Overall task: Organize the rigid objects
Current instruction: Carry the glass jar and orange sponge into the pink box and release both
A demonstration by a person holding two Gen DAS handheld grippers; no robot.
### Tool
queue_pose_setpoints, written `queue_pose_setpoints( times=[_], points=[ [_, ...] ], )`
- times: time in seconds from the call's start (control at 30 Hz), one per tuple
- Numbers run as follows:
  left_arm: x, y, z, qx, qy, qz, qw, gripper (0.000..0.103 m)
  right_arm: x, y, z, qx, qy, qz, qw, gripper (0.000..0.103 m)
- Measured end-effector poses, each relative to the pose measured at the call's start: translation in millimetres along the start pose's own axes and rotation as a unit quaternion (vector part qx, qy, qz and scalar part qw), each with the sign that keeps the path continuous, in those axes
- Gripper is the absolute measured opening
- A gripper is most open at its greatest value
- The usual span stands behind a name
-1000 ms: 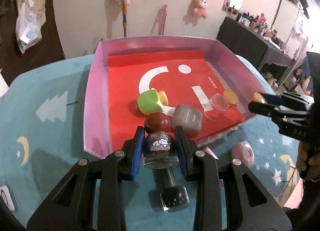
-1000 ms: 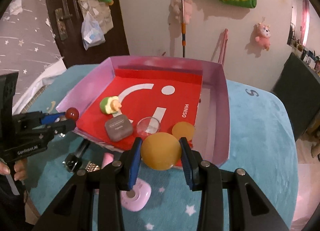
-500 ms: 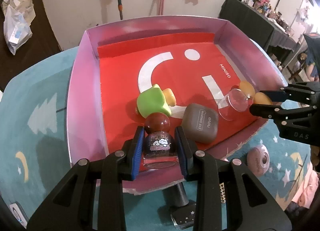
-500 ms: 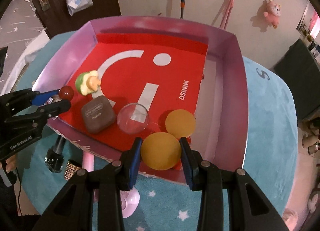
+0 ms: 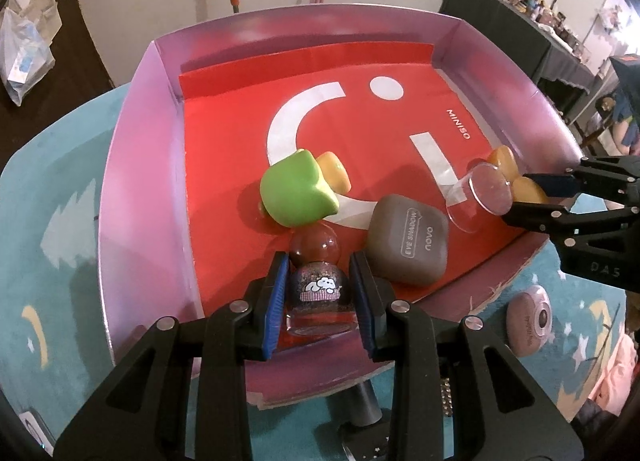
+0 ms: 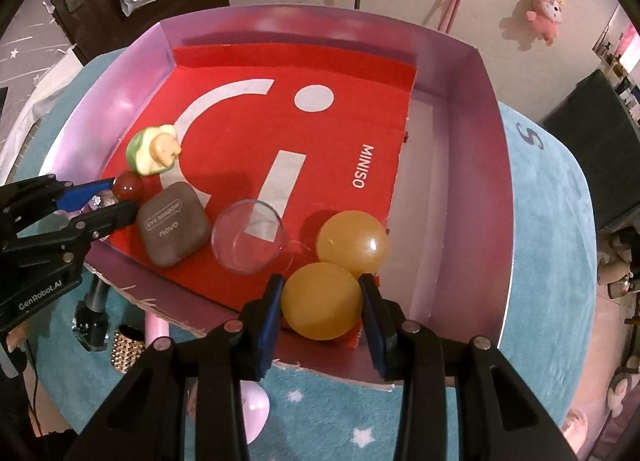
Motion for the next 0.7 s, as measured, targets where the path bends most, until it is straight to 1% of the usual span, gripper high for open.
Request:
queue_pose_setpoints(
  times=[0.33,0.47,0.7],
  points=[
    [0,0,2,0.002,0.001,-0.001,1.0,0.029,1,6,8,0.009,0.003,-0.014,1.0,0.04],
    [0,-1,3,0.0,0.0,0.002,1.0,0.029,0,4,10,-0.001,0.004,-0.007,1.0,0.04],
    [1,-3,5,-0.001,-0.002,0.003,1.0,0.029,-1,5,9,0.0,0.004,-0.007,1.0,0.04]
  ],
)
Point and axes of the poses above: each gripper's, at about its wrist camera, not at the fingertips, and z roughly the way its jaws point, y to its left, x to its underside, the point moved 1 cm from there along z, roughly the way its jaws point, and after that the axes turned 4 degrees about -y, right-handed, at the moved point
